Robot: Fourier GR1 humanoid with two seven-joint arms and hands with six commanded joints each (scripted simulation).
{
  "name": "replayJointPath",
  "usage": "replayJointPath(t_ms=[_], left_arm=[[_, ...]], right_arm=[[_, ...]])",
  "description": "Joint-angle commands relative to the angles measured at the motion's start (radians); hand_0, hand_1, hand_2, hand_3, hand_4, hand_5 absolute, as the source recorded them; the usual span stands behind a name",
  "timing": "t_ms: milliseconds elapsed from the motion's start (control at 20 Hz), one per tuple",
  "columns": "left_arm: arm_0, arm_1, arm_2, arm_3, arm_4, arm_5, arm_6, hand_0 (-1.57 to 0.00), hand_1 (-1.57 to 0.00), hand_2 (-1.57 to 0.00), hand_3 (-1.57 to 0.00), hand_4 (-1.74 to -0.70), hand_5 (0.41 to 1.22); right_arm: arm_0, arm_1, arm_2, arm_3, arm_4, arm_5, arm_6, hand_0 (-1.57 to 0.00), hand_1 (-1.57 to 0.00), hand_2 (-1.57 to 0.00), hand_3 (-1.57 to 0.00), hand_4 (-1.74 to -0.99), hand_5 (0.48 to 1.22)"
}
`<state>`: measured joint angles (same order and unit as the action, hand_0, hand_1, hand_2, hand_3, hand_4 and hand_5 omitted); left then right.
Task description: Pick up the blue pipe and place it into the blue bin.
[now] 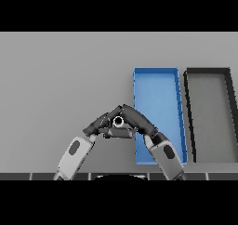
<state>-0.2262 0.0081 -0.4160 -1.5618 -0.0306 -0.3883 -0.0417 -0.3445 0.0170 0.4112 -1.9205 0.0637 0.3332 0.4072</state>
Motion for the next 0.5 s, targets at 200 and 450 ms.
replayJointPath(t_ms=[200,450], left_arm=[[0.01,-0.017,-0.003,0.004,-0.024,0.006,-0.043,-1.57,-1.57,-1.55,-1.43,-1.73,1.221],[0.02,-0.013,0.003,-0.016,-0.033,0.003,-0.029,-1.57,-1.57,-1.57,-1.26,-1.73,1.221]], right_arm=[[0.024,0.025,0.016,-0.015,0.023,0.011,-0.013,-1.51,-1.51,-1.51,-1.48,-1.488,1.129],[0.05,0.078,0.001,-0.013,0.003,0.008,-0.011,-1.55,-1.55,-1.55,-1.54,-1.495,1.191]])
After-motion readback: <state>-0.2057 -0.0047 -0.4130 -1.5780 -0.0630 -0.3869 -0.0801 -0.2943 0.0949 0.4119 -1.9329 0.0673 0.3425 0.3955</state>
